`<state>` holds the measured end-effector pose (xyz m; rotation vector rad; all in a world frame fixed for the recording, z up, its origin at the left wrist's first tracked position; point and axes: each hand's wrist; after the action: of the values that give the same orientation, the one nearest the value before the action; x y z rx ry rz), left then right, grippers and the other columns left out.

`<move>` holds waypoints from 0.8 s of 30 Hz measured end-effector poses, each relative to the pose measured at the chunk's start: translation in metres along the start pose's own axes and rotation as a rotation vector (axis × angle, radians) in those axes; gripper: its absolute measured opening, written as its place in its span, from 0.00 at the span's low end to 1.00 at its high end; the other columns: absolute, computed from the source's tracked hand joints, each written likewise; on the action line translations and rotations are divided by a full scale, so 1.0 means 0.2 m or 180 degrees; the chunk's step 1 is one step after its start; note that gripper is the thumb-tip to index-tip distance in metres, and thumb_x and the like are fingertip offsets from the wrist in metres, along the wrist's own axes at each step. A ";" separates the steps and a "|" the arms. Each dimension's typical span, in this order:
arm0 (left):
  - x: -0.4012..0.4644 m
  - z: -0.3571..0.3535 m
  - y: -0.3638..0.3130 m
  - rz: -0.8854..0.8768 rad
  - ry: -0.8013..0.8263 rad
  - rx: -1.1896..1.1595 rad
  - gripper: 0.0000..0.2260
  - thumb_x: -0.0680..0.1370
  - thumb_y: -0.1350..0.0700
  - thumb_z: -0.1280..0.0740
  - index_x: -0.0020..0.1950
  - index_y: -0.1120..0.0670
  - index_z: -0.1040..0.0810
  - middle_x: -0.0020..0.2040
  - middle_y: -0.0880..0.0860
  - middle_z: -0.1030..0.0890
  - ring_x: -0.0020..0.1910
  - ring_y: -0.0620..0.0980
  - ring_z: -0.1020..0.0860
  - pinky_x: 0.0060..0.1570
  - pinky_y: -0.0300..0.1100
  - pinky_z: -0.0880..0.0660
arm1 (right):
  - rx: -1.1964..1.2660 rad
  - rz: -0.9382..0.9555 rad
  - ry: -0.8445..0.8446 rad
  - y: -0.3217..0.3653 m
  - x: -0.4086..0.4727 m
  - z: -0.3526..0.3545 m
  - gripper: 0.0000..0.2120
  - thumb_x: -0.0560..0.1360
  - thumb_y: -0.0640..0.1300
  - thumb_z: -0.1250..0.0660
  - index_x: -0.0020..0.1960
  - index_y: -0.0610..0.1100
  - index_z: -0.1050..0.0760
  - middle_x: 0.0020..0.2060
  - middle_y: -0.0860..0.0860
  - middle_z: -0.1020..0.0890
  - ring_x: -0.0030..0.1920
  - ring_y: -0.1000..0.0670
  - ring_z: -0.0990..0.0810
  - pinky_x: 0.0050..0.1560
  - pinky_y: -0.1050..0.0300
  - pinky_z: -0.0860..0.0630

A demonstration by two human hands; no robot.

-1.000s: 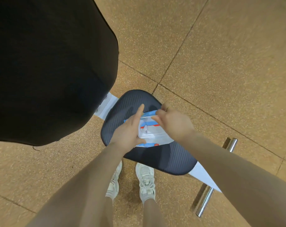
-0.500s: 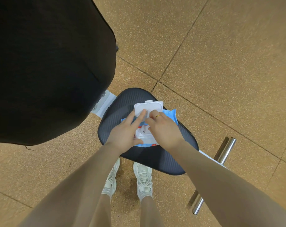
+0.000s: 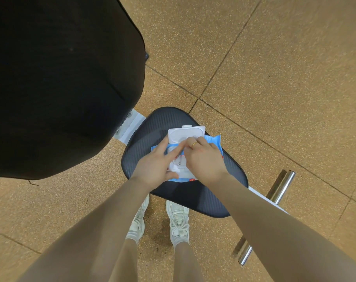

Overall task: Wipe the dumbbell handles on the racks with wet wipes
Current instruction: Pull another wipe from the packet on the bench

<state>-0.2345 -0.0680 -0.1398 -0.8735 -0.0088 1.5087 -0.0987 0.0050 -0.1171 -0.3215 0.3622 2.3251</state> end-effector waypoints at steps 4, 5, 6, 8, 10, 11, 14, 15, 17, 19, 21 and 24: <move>0.00 0.00 0.00 0.0023 -0.0007 0.0012 0.39 0.74 0.48 0.32 0.74 0.40 0.58 0.75 0.48 0.53 0.64 0.50 0.32 0.45 0.40 0.28 | 0.0664 -0.0002 -0.0293 -0.03 -0.03 0.02 0.11 0.52 0.31 0.25 0.30 0.38 0.25 0.30 0.47 0.25 0.24 0.46 0.26 0.19 0.66 0.44; 0.00 0.00 0.00 0.0023 0.0004 0.0008 0.39 0.74 0.47 0.32 0.74 0.40 0.57 0.75 0.47 0.54 0.64 0.50 0.32 0.45 0.40 0.28 | 0.0980 0.0007 -0.0337 -0.06 -0.05 0.01 0.08 0.56 0.30 0.28 0.31 0.37 0.26 0.32 0.46 0.24 0.25 0.45 0.26 0.20 0.65 0.44; 0.00 0.00 -0.01 0.0017 0.0019 0.0005 0.39 0.74 0.47 0.32 0.75 0.40 0.57 0.75 0.47 0.54 0.65 0.49 0.33 0.45 0.39 0.28 | 0.1313 -0.0059 -0.0271 -0.10 -0.06 0.01 0.04 0.60 0.30 0.31 0.33 0.36 0.26 0.35 0.46 0.24 0.28 0.45 0.25 0.23 0.63 0.39; 0.00 0.00 -0.01 -0.0006 0.0037 -0.0006 0.39 0.74 0.48 0.32 0.75 0.40 0.56 0.76 0.46 0.56 0.66 0.49 0.34 0.44 0.39 0.28 | 0.2105 -0.0414 -0.0117 -0.16 -0.09 0.01 0.02 0.65 0.31 0.35 0.36 0.35 0.25 0.40 0.49 0.26 0.37 0.45 0.24 0.37 0.58 0.29; -0.01 0.00 -0.02 -0.0021 0.0063 0.0020 0.38 0.74 0.48 0.32 0.75 0.40 0.56 0.76 0.46 0.57 0.68 0.48 0.37 0.47 0.40 0.27 | 0.2666 -0.0922 -0.0228 -0.19 -0.12 0.03 0.03 0.66 0.29 0.35 0.38 0.34 0.24 0.41 0.50 0.26 0.44 0.42 0.23 0.46 0.62 0.28; -0.01 0.00 -0.02 -0.0025 0.0067 0.0045 0.38 0.74 0.48 0.33 0.75 0.41 0.56 0.76 0.46 0.57 0.69 0.48 0.38 0.49 0.41 0.27 | 0.2673 -0.1066 -0.0274 -0.18 -0.13 0.04 0.04 0.67 0.29 0.34 0.40 0.34 0.23 0.41 0.49 0.26 0.45 0.42 0.22 0.47 0.68 0.30; -0.01 0.00 -0.03 -0.0015 0.0052 0.0060 0.38 0.75 0.49 0.33 0.75 0.41 0.56 0.76 0.47 0.56 0.69 0.48 0.38 0.49 0.41 0.26 | 0.2126 -0.0806 0.0149 -0.13 -0.12 0.07 0.12 0.72 0.36 0.32 0.54 0.37 0.23 0.55 0.45 0.26 0.51 0.45 0.23 0.48 0.68 0.32; -0.01 0.00 -0.03 -0.0020 0.0040 0.0065 0.38 0.75 0.49 0.33 0.75 0.40 0.57 0.76 0.47 0.56 0.69 0.49 0.38 0.49 0.40 0.26 | 0.1840 -0.0693 0.0367 -0.12 -0.11 0.07 0.14 0.73 0.39 0.33 0.59 0.39 0.25 0.59 0.47 0.28 0.52 0.46 0.23 0.49 0.63 0.31; -0.01 0.01 -0.04 -0.0012 0.0032 0.0067 0.38 0.75 0.49 0.33 0.75 0.41 0.57 0.76 0.48 0.55 0.68 0.49 0.37 0.49 0.40 0.26 | 0.1333 -0.0581 0.0472 -0.10 -0.09 0.10 0.11 0.76 0.42 0.37 0.57 0.40 0.24 0.61 0.48 0.29 0.51 0.46 0.23 0.46 0.57 0.31; -0.01 0.00 -0.04 0.0018 0.0043 0.0071 0.38 0.75 0.49 0.33 0.75 0.41 0.57 0.76 0.48 0.55 0.68 0.49 0.36 0.49 0.40 0.26 | 0.1483 -0.0543 0.0310 -0.09 -0.07 0.10 0.07 0.76 0.39 0.37 0.49 0.38 0.22 0.55 0.47 0.26 0.47 0.44 0.23 0.41 0.58 0.32; -0.02 0.00 -0.03 0.0049 0.0023 0.0039 0.39 0.75 0.49 0.33 0.75 0.41 0.58 0.76 0.48 0.55 0.68 0.49 0.36 0.49 0.41 0.25 | 0.2284 -0.0897 0.0145 -0.10 -0.08 0.10 0.06 0.75 0.36 0.37 0.41 0.40 0.24 0.46 0.47 0.24 0.44 0.47 0.25 0.41 0.64 0.34; -0.02 -0.01 -0.03 0.0124 0.0011 -0.0016 0.38 0.75 0.49 0.34 0.75 0.41 0.58 0.76 0.49 0.55 0.67 0.50 0.35 0.51 0.43 0.25 | 0.4516 -0.1979 -0.0138 -0.14 -0.13 0.16 0.14 0.77 0.34 0.41 0.35 0.46 0.32 0.36 0.50 0.27 0.41 0.50 0.28 0.45 0.61 0.30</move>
<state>-0.2285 -0.0708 -0.1365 -0.8847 0.0070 1.5440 -0.0640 0.0186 -0.0827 0.2959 1.4805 1.0541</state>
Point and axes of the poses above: each hand's wrist, its own x-axis towards the middle knuckle, its own z-axis out of the back of the hand, y = z × x
